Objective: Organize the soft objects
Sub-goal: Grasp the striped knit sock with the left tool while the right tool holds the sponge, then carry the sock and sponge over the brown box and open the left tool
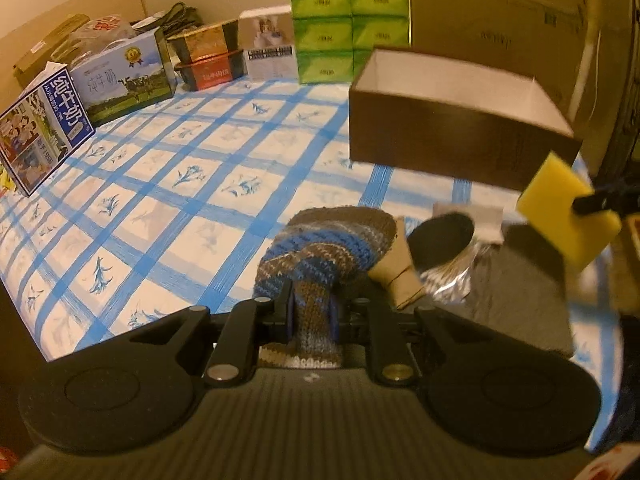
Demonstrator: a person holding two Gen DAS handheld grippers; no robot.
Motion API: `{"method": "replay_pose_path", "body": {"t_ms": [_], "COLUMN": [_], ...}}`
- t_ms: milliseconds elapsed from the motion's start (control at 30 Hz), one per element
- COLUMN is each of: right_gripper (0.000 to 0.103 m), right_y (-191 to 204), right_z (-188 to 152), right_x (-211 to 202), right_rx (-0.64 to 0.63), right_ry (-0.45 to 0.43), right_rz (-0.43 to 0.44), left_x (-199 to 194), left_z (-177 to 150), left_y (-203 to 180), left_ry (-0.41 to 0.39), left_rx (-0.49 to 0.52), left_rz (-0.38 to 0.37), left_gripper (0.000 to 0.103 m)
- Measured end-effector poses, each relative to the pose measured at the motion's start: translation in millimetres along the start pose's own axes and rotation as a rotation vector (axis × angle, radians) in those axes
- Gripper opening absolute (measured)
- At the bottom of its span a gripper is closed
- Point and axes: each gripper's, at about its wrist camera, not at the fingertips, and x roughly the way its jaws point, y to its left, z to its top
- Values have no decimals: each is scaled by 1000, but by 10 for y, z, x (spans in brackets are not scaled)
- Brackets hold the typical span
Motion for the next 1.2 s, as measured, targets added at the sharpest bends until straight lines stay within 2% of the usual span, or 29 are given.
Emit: {"method": "replay_pose_path", "body": {"t_ms": [200, 567, 967, 1200], "right_gripper": [38, 38, 38, 38], "right_y": [36, 53, -9, -48], "right_z": [50, 112, 214, 332], "right_x": [-81, -186, -282, -322], "right_rx": [-12, -23, -29, -41], "right_ry": [-14, -34, -67, -90], "right_rz": [3, 1, -1, -1], "left_x": [-110, -46, -2, 50], "left_z": [159, 390, 731, 1054], "left_y": [-37, -419, -715, -863], "left_ry": [2, -2, -53, -98], "left_rx": [-61, -27, 21, 50], "left_rz": [-21, -88, -123, -150], "left_gripper": [16, 16, 16, 16]}}
